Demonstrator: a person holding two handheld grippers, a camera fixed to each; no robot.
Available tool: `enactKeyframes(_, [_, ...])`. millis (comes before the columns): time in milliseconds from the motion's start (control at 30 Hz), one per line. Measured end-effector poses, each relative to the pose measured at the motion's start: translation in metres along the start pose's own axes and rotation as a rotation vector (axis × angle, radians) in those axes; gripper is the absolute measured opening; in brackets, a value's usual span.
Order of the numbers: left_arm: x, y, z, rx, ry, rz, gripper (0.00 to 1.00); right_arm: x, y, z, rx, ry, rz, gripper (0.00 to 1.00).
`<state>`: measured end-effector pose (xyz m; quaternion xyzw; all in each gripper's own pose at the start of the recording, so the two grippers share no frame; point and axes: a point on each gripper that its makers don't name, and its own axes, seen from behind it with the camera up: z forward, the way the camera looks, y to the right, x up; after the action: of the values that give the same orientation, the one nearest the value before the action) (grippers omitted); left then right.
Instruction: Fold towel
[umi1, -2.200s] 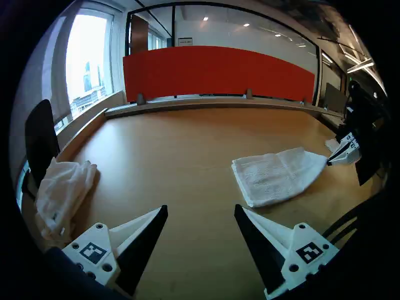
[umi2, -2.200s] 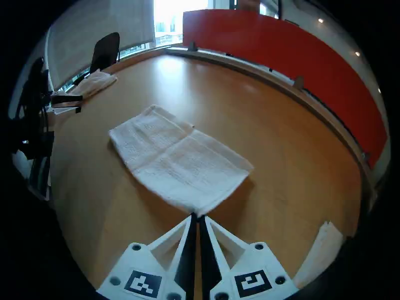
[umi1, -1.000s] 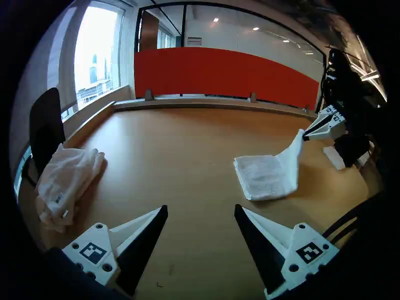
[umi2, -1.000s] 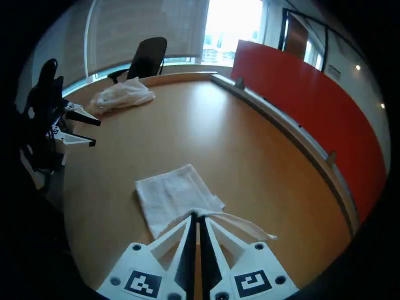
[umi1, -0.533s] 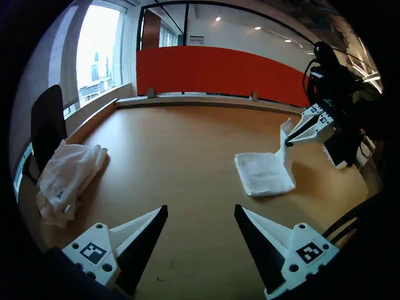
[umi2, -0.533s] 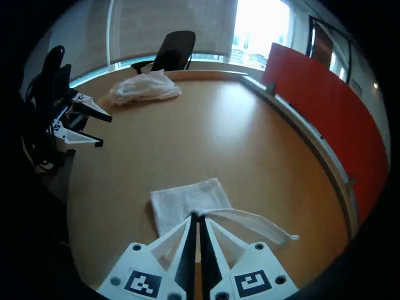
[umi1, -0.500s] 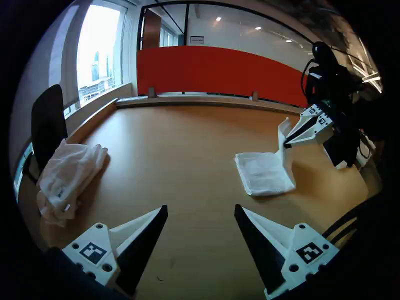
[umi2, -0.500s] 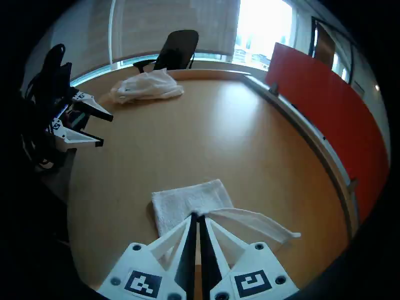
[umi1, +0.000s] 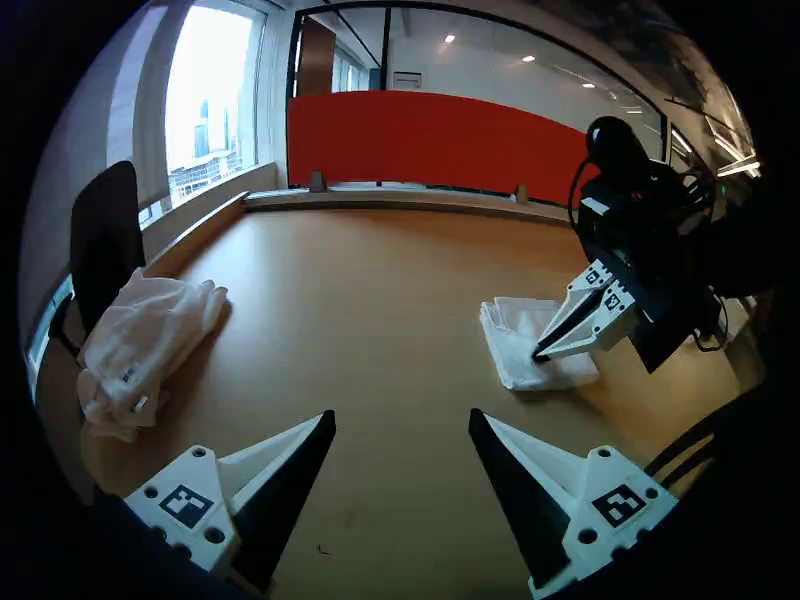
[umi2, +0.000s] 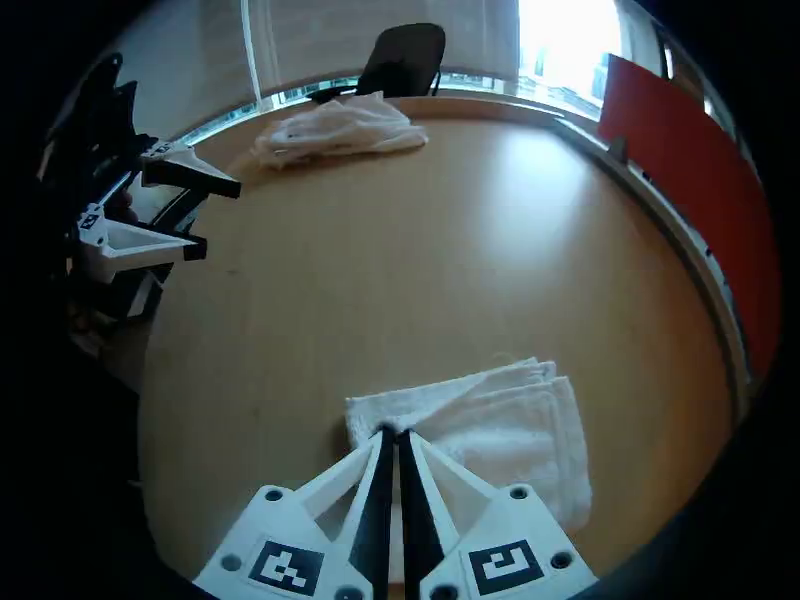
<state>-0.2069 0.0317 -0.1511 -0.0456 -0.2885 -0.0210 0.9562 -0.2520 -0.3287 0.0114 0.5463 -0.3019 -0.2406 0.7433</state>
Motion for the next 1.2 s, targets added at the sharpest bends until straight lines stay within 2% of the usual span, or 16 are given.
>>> enactKeyframes(400, [-0.002,0.001,0.001,-0.006,-0.006,0.002,0.99,0.0,-0.001,0.0,0.002,-0.001,0.009,0.09])
enactKeyframes(533, [-0.002,0.0,0.001,-0.004,-0.007,0.001,0.99,0.0,-0.002,-0.001,0.006,0.001,0.007,0.22])
enactKeyframes(733, [0.0,-0.001,0.0,-0.002,-0.004,-0.01,0.99,-0.001,-0.001,-0.003,0.002,0.007,0.009,0.62])
enactKeyframes(867, [0.001,-0.002,0.0,-0.001,0.001,-0.012,0.99,-0.002,0.0,-0.005,-0.013,0.012,0.009,0.74])
enactKeyframes(1200, [0.0,-0.001,0.0,-0.004,0.0,-0.005,0.99,-0.008,0.003,-0.014,-0.056,0.021,0.027,0.76])
